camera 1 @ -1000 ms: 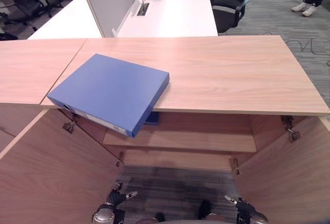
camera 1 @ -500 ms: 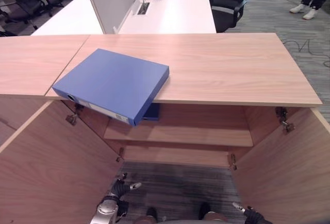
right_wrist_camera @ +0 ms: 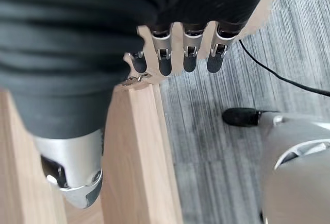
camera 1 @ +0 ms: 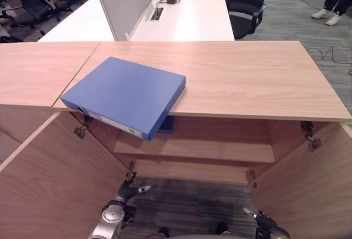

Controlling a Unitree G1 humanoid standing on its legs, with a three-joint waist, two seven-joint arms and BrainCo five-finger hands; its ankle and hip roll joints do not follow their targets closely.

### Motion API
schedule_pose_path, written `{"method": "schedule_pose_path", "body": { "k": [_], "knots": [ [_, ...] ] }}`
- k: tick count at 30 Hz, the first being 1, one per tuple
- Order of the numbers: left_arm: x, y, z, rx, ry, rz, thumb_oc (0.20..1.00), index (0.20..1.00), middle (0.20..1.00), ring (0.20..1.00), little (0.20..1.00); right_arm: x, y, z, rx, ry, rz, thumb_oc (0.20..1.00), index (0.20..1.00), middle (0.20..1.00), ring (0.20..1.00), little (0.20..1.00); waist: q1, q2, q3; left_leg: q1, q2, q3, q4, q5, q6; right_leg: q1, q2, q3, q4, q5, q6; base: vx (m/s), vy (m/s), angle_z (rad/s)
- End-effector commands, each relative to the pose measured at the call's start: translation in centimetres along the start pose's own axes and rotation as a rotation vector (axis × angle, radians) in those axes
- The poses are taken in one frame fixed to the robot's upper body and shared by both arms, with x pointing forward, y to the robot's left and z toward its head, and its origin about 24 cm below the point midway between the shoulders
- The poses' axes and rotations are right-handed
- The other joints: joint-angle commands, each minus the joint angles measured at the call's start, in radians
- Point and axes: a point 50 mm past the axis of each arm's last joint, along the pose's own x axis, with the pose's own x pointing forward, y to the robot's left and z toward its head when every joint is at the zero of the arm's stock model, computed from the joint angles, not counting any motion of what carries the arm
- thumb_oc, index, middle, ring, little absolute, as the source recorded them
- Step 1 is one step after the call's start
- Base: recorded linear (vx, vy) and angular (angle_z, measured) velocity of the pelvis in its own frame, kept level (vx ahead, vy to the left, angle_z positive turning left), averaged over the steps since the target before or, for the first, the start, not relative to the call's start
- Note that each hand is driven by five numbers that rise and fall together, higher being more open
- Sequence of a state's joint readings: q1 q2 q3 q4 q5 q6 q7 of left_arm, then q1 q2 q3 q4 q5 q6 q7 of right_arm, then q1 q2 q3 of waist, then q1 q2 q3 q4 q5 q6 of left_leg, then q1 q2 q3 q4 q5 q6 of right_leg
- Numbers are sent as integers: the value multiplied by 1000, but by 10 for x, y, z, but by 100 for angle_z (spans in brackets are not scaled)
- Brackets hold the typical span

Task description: Put the empty folder in the office cabinet

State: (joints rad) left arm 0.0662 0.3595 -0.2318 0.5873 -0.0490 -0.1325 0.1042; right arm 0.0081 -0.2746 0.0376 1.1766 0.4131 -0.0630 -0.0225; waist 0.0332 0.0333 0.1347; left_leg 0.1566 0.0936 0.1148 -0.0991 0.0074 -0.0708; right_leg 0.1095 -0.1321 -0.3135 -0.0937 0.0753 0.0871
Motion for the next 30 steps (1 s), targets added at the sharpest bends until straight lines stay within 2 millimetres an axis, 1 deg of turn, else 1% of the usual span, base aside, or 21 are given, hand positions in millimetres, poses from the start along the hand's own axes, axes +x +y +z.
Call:
{"method": "schedule_pose_path", "body": {
  "k": [1,2,3,4,5,8,9,11,12,13,14,17,21,28,29,30],
  "knots": [
    [5,20,40,98,-206,85,1000,1000,1000,1000,1000,4,8,18,42,-63,-7,1000,1000,1000,1000,1000,28,-22,33,14,-1,-21,16,-39,-13,44,-45,-10,25,-64,87,-14,-30,4],
    [3,24,46,100,-238,109,1000,1000,1000,1000,1000,3,10,17,47,-64,-7,1000,1000,1000,1000,1000,35,-27,35,12,-1,-24,16,-39,-12,44,-45,-11,25,-64,87,-29,-71,5],
    [-2,29,57,98,-296,142,1000,1000,1000,1000,1000,3,13,12,51,-54,-10,1000,1000,1000,1000,1000,54,-33,37,7,1,-31,18,-39,-12,45,-45,-17,24,-65,88,-20,-71,6],
    [-5,34,64,101,-336,166,1000,1000,1000,1000,1000,3,14,11,55,-52,-12,1000,1000,1000,1000,1000,62,-35,36,5,2,-33,19,-39,-12,47,-45,-20,23,-66,88,-11,-56,4],
    [-6,35,64,102,-333,168,1000,1000,1000,1000,1000,3,14,11,53,-50,-11,1000,1000,1000,1000,1000,60,-37,35,6,1,-34,19,-40,-12,48,-45,-20,23,-67,88,13,-35,3],
    [-16,46,78,108,-413,252,1000,1000,1000,1000,1000,2,16,8,56,-45,-17,1000,1000,1000,1000,1000,84,-44,32,4,4,-42,20,-40,-12,56,-43,-32,20,-71,88,28,-51,6],
    [-25,55,84,113,-453,312,1000,1000,1000,1000,1000,2,16,5,51,-40,-17,1000,1000,1000,1000,1000,95,-46,31,3,5,-48,21,-41,-13,61,-41,-38,19,-73,87,28,-50,15],
    [-35,70,97,168,-524,406,1000,1000,1000,1000,1000,1,16,3,42,-37,-14,1000,1000,1000,1000,1000,104,-47,31,2,7,-52,21,-41,-15,63,-40,-44,18,-75,87,19,-36,14],
    [-36,71,97,171,-523,409,1000,1000,1000,1000,1000,1,17,2,40,-36,-12,1000,1000,1000,1000,1000,102,-49,30,2,8,-52,21,-41,-15,64,-40,-44,18,-75,87,9,-24,13],
    [-40,76,101,193,-548,446,1000,1000,1000,1000,1000,1,17,1,35,-35,-10,1000,1000,1000,1000,1000,106,-48,29,2,8,-52,20,-41,-16,65,-40,-47,17,-76,87,15,-34,12],
    [-48,86,106,237,-582,532,1000,1000,1000,1000,1000,0,18,-4,19,-27,-5,1000,1000,1000,1000,1000,111,-52,25,3,10,-53,20,-42,-17,68,-38,-50,16,-79,87,22,-46,9],
    [-54,98,118,259,-628,637,1000,1000,1000,1000,1000,0,18,-4,-11,-25,-5,1000,1000,1000,1000,1000,116,-52,21,3,13,-57,19,-41,-20,72,-35,-55,14,-84,85,17,-40,1],
    [-63,108,138,286,-721,765,1000,1000,1000,1000,1000,0,21,2,-34,-48,8,1000,1000,1000,1000,1000,115,-51,16,3,14,-59,19,-40,-24,77,-34,-60,13,-88,84,10,-16,1],
    [-70,113,152,304,-786,859,1000,1000,1000,1000,1000,1,25,7,-41,-64,13,1000,1000,1000,1000,1000,114,-48,11,4,14,-64,19,-41,-25,82,-31,-63,13,-92,83,6,-10,1],
    [-75,115,159,341,-829,884,1000,1000,1000,1000,1000,1,28,7,-42,-64,22,1000,1000,1000,1000,1000,112,-45,9,6,13,-62,18,-42,-25,84,-31,-64,13,-93,83,9,-7,4],
    [-75,115,159,343,-829,885,1000,1000,1000,1000,1000,1,28,6,-42,-64,23,1000,1000,1000,1000,1000,112,-46,9,6,14,-62,18,-43,-25,84,-31,-64,13,-93,83,15,-9,4]
  ]
}}
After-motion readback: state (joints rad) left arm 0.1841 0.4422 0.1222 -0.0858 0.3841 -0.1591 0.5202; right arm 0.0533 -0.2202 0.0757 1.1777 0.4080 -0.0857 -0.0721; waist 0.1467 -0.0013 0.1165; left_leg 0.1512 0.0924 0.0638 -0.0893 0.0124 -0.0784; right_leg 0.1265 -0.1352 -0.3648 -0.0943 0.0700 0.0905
